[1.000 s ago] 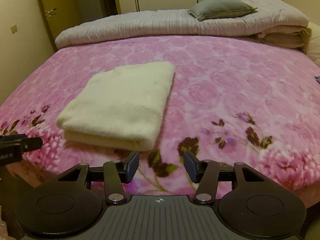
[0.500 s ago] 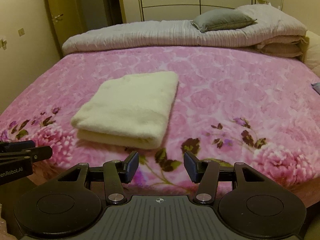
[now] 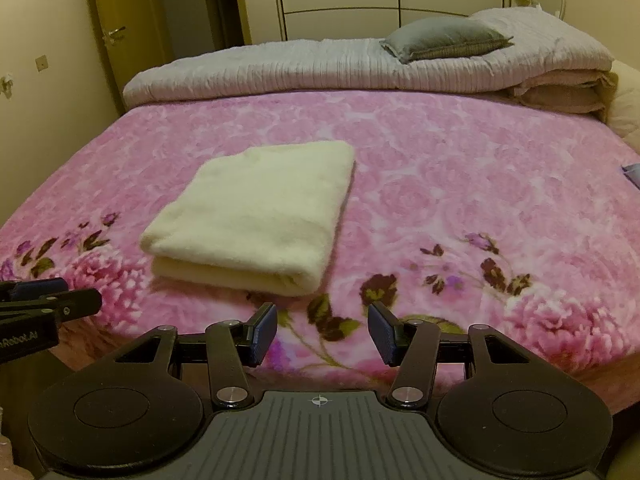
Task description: Fold clothes
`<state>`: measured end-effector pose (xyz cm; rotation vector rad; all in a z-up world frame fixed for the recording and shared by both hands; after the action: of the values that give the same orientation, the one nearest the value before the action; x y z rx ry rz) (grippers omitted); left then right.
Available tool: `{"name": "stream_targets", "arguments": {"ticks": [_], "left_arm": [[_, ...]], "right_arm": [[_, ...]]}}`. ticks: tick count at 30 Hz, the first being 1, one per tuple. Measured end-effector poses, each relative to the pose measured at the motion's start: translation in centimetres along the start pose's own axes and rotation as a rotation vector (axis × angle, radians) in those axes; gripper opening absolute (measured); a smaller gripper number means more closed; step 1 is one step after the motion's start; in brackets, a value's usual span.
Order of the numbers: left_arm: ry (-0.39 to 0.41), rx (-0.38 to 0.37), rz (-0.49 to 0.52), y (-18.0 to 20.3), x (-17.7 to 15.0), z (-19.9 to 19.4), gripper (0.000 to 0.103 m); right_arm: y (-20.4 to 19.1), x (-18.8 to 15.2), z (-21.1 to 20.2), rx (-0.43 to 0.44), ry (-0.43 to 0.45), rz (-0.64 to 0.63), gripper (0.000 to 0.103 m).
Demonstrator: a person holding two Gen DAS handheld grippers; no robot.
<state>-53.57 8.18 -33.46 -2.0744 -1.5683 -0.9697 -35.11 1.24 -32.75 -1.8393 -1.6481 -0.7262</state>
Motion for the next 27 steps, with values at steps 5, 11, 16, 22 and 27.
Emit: {"name": "stream_targets", "arguments": {"ticks": [5,11,16,22,27], "left_arm": [[-0.009,-0.021,-0.032,-2.4,1.4,2.3,0.039],[-0.046,-0.137,-0.147,-5.6,5.4,8.7,0.039],[-0.041,-0.266,-0.104,-5.8,10.3,15.8,0.035],[-0.163,-0.281,-0.177,-7.3,13.3,22.9,0.035],[-0.275,-0.257,-0.263,-8.9,14.9,27.0,0.036]], "right_arm": [[2.1,0.1,2.3,0.056,0.019,0.092,0.054],[4.4,1.9,7.0,0.16,0.063,0.234,0.054],[4.7,5.9,11.6,0.228,0.142,0.278,0.054],[5.6,10.5,18.7,0.236,0.071,0.29,0.054],[6.5,12.6,21.4,0.225,-0.045,0.286,0.054]]}}
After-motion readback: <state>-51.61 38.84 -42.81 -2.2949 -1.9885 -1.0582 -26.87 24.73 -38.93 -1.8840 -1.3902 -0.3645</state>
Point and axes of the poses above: each gripper's, at about its wrist camera, not at the fingertips, and z roughly the way its jaws point, y to its right, x to its top, the point moved 10 cm from there along z, roughly the way its jaws point, and after that the axes turned 6 degrees about -z, right-handed, at the moved point
